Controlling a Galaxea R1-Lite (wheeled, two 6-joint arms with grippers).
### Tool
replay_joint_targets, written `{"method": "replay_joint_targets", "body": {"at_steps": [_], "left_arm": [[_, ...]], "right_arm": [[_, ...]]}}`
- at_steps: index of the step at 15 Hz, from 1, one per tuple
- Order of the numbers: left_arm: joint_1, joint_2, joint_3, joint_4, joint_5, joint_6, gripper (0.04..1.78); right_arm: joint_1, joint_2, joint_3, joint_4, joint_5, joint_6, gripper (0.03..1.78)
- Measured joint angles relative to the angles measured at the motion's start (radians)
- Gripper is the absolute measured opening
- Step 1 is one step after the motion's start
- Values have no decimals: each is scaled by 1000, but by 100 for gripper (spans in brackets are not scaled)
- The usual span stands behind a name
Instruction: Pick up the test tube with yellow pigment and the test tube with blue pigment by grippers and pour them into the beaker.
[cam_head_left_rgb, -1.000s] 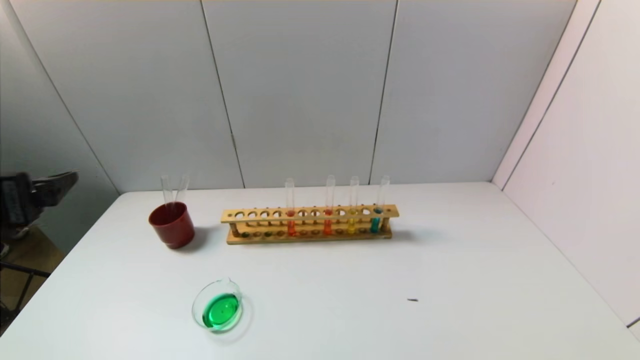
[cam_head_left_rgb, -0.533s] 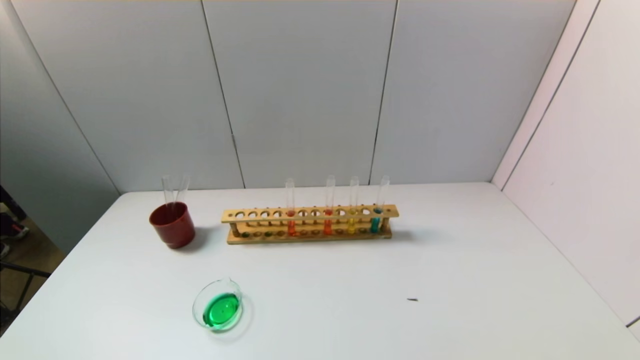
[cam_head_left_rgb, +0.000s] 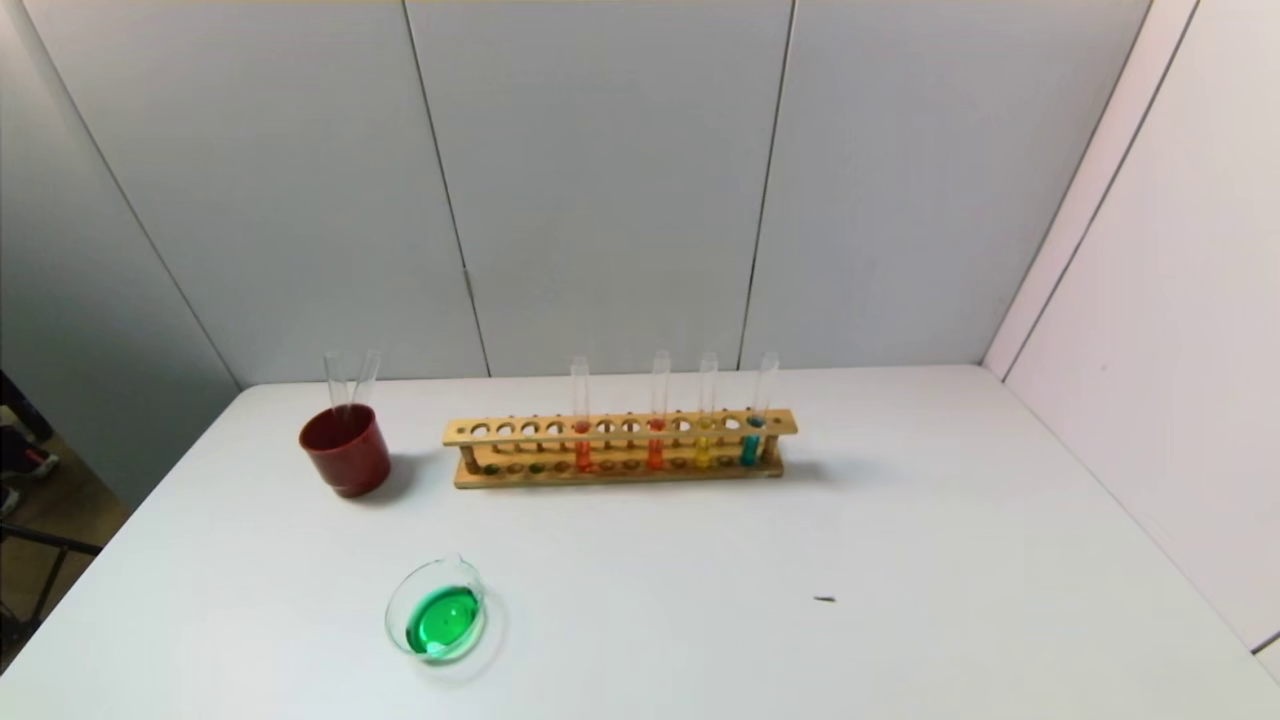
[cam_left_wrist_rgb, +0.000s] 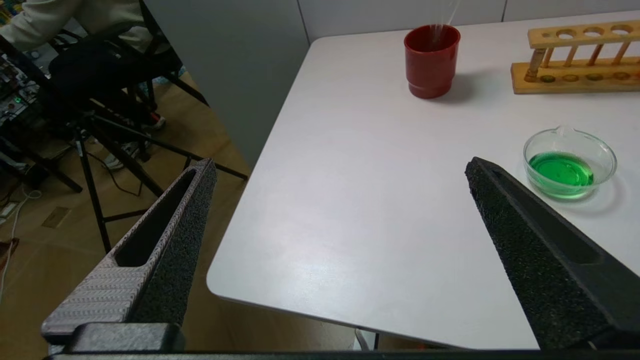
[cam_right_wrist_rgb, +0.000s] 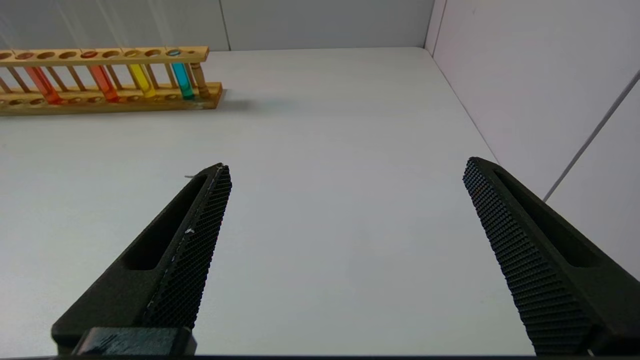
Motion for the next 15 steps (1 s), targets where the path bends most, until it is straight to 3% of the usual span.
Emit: {"method": "replay_joint_targets", "body": {"at_steps": [2, 9, 15], "left_arm": [[1, -57, 82, -47, -49, -29, 175], [0, -98, 489, -516, -289, -66, 175], [0, -98, 543, -543, -318, -126, 175]], "right_arm": [[0, 0, 0, 0, 0, 0, 170], [0, 0, 0, 0, 0, 0, 170], [0, 0, 0, 0, 0, 0, 170]]}}
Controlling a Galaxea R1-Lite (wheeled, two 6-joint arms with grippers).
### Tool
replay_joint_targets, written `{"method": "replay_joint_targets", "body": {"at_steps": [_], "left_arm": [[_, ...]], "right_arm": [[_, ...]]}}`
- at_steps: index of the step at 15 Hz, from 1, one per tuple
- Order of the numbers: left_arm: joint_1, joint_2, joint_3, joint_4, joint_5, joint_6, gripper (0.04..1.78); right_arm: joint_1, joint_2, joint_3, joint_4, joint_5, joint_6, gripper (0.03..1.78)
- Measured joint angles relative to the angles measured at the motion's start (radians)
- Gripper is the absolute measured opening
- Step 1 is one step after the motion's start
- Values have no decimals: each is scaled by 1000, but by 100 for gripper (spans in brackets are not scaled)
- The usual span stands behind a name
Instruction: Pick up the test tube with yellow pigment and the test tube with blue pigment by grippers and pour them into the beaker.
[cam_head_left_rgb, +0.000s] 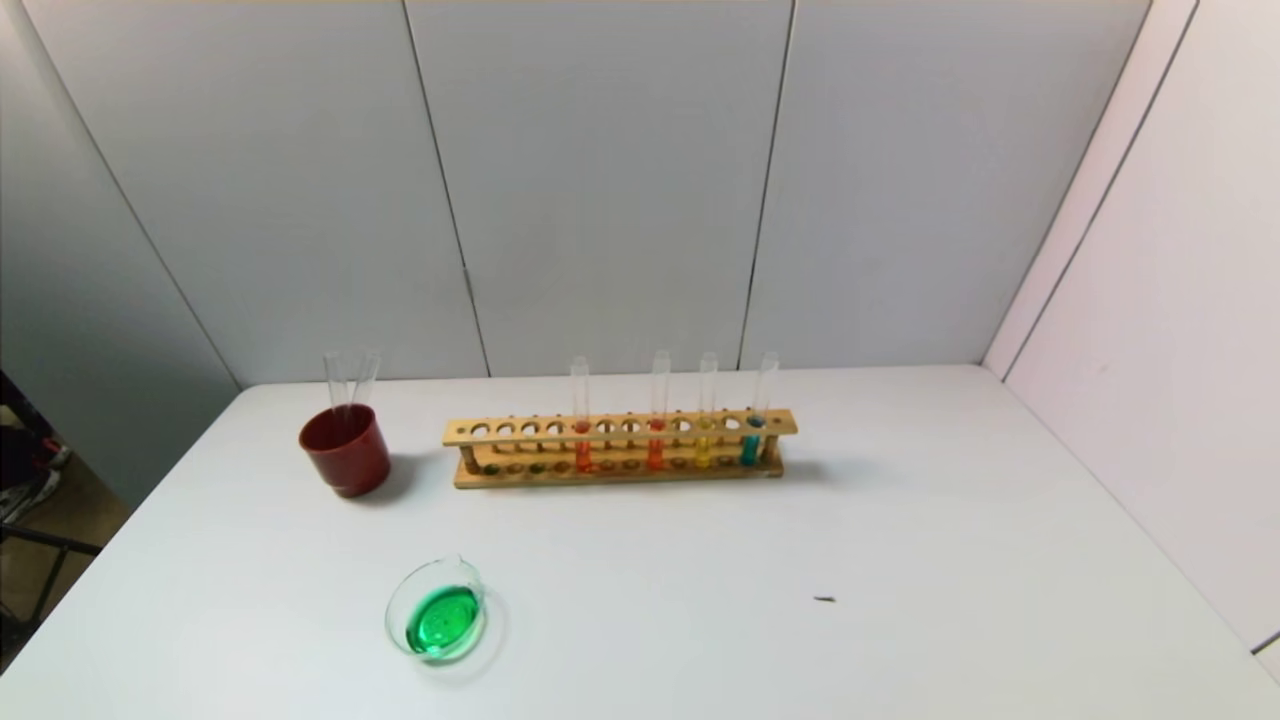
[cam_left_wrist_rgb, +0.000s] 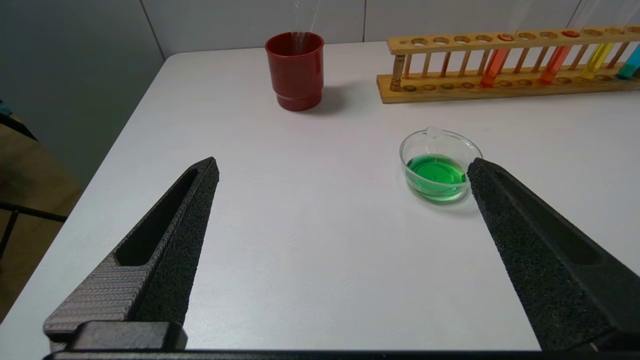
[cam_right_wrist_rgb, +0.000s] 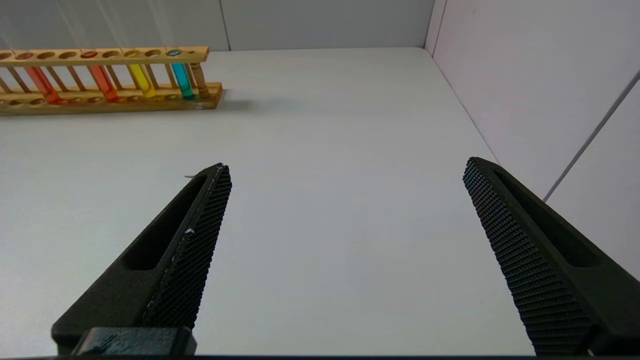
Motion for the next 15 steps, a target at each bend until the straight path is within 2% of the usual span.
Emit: {"method": "replay_joint_targets", "body": {"at_steps": [15], "left_arm": [[0, 0, 7, -20, 1, -1, 175]], "right_arm": [[0, 0, 1, -1, -1, 1, 170]]}}
